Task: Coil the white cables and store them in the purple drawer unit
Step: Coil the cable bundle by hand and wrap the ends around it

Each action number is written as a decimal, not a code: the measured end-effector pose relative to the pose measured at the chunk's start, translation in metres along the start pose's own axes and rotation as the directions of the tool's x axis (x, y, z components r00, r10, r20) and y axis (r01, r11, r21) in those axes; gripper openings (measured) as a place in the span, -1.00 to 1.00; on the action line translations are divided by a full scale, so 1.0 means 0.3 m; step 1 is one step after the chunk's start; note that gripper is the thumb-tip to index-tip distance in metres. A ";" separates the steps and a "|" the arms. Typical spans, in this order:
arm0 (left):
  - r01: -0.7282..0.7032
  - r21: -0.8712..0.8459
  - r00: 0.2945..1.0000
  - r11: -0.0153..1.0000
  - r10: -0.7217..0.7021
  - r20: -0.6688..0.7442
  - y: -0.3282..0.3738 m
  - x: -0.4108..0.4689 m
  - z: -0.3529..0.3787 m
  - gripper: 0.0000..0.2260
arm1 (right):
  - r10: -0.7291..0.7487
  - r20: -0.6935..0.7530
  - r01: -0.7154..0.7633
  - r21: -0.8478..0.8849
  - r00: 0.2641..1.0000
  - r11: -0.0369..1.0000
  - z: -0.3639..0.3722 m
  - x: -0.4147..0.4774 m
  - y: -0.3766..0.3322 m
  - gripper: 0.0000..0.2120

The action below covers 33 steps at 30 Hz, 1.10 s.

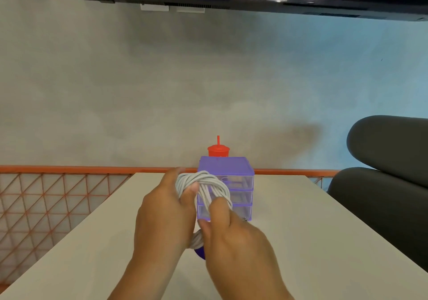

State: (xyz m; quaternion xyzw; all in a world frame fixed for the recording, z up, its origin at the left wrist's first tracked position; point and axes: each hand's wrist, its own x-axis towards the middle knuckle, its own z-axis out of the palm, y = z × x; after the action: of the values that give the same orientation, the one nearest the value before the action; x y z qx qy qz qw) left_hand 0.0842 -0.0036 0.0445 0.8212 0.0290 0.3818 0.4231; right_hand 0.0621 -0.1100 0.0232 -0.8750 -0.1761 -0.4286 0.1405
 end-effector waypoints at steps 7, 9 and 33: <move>0.061 -0.177 0.990 0.982 -0.037 0.135 0.002 0.029 -0.028 -0.69 | -0.143 0.039 0.142 0.025 0.989 0.989 -0.065 0.048 0.133 -0.75; 0.032 -0.200 0.991 0.979 -0.005 0.130 0.007 0.024 -0.028 -0.71 | -0.187 0.051 0.184 0.054 0.981 0.981 -0.073 0.053 0.159 -0.64; -0.088 -0.074 0.983 0.993 0.099 0.156 0.001 0.003 -0.005 -0.87 | 0.094 0.089 -0.094 -0.013 0.992 0.996 -0.055 0.034 0.050 -0.70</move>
State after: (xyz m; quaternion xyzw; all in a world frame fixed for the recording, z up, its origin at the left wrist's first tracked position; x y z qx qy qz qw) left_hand 0.0836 -0.0025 0.0458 0.8350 -0.0561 0.3352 0.4327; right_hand 0.0629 -0.1282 0.0397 -0.9013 -0.1390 -0.3825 0.1488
